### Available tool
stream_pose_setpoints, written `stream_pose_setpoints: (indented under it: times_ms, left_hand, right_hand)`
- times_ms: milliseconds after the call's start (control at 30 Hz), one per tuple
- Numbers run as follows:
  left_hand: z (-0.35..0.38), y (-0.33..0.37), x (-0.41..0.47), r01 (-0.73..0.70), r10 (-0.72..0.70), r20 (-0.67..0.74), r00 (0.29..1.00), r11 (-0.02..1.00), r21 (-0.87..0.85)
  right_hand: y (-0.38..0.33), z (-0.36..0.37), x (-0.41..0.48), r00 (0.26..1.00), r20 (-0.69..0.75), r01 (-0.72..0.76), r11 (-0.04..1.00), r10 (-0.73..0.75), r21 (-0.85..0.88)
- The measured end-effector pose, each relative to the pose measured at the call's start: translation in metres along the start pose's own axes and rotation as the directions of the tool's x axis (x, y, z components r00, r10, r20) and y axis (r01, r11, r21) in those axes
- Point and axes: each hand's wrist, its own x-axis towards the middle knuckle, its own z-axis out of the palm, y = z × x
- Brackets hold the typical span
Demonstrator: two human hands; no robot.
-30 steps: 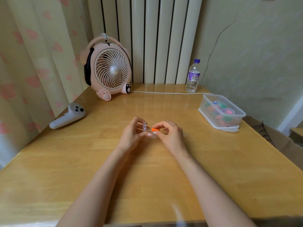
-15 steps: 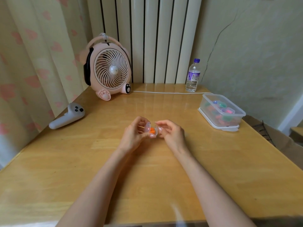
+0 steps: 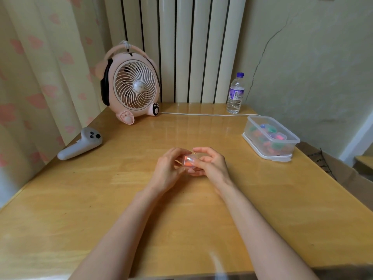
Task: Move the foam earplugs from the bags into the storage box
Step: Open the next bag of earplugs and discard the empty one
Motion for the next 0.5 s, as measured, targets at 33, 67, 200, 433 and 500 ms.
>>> stream_pose_setpoints:
  times_ms: [33,67,200,433,500]
  left_hand:
    - [0.000,0.000,0.000,0.003,-0.003,-0.004,1.000,1.000,-0.001]
    - [0.001,0.000,0.001,0.006,-0.006,-0.008,1.000,1.000,-0.001]
    - [0.003,0.008,0.000,0.091,-0.093,-0.027,0.995,0.994,-0.054]
    - [0.007,0.018,0.007,0.176,-0.194,0.145,0.970,0.976,0.130]
    - [0.011,0.023,0.008,0.092,-0.152,0.268,0.951,0.970,0.223]
  right_hand:
    - [-0.001,-0.001,0.000,1.000,-0.002,0.001,1.000,-0.001,-0.005]
    - [-0.001,-0.001,0.000,1.000,-0.003,0.003,1.000,-0.004,-0.009]
    - [0.001,-0.001,0.000,0.997,-0.065,0.032,0.996,-0.037,-0.080]
    - [-0.021,-0.032,0.010,0.942,-0.319,0.080,0.992,-0.107,-0.098]
    - [-0.033,-0.050,0.014,0.915,-0.379,0.103,0.989,-0.136,-0.107]
